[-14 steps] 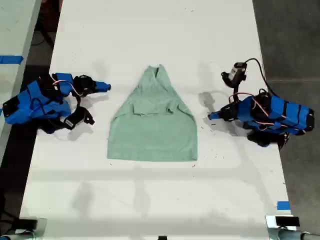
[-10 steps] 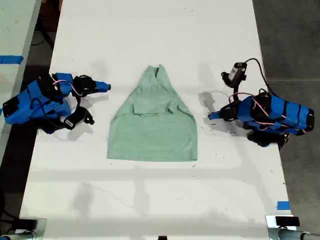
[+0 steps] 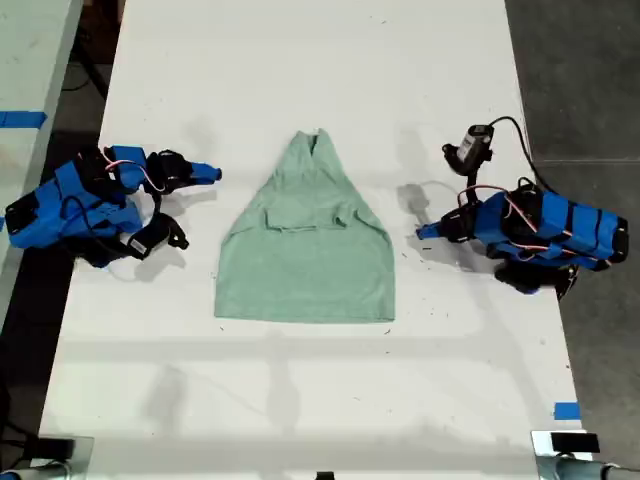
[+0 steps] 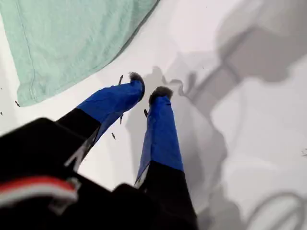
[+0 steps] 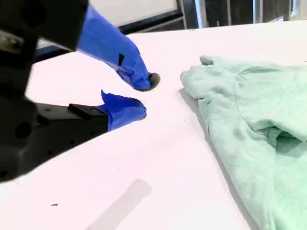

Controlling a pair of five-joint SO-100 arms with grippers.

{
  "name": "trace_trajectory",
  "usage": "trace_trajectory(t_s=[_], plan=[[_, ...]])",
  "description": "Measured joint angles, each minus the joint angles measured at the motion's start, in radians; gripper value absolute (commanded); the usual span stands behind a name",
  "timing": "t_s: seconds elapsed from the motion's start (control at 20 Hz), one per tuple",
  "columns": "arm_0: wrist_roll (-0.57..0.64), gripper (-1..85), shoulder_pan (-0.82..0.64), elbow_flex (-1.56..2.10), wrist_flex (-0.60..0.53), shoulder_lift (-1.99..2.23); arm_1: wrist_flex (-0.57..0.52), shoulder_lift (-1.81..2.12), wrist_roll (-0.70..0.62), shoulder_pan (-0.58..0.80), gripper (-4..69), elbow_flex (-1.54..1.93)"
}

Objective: Fold t shirt

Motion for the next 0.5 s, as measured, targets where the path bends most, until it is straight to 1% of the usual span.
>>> trace_trajectory(t_s=[0.25, 0.3, 0.4, 0.45, 0.5], plan=[[0.003, 5.7, 0.002, 0.0, 0.0, 0.0, 0.0, 0.0, 0.0, 0.0, 5.8, 0.0], [0.026, 5.7, 0.002, 0.0, 0.0, 0.0, 0.0, 0.0, 0.0, 0.0, 5.8, 0.0], [0.167, 5.9, -0.02, 0.0, 0.0, 0.0, 0.0, 0.0, 0.0, 0.0, 5.8, 0.0], [0.198, 6.0, -0.023, 0.0, 0.0, 0.0, 0.0, 0.0, 0.0, 0.0, 5.8, 0.0], [0.201, 5.8, -0.012, 0.0, 0.0, 0.0, 0.0, 0.0, 0.0, 0.0, 5.8, 0.0]])
